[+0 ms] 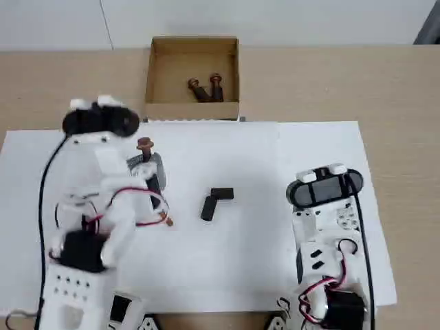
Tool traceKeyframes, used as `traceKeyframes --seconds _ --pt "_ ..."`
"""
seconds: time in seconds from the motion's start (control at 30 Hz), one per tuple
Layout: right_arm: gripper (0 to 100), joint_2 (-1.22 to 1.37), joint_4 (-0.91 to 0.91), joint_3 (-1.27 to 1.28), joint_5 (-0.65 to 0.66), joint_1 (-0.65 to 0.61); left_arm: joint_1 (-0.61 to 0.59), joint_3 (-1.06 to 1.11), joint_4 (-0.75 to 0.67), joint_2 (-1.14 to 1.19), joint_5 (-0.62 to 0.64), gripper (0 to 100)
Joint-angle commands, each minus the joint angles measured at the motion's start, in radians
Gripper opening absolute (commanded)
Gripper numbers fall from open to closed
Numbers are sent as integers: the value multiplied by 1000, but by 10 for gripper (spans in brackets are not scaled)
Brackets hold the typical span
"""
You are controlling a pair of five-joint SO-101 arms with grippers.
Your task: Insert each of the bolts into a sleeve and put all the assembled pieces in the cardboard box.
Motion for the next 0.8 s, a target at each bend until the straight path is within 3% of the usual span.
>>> traceKeyframes --seconds 0.0,0.5,0.77 --pt "2 -13 -61 46 0 -39 -2 136 -150 -152 -26 5" --pt "2 -18 -518 358 0 -277 0 567 -407 -503 -51 5" --pt "2 -18 -545 365 -2 -412 8 777 -539 -718 -46 5"
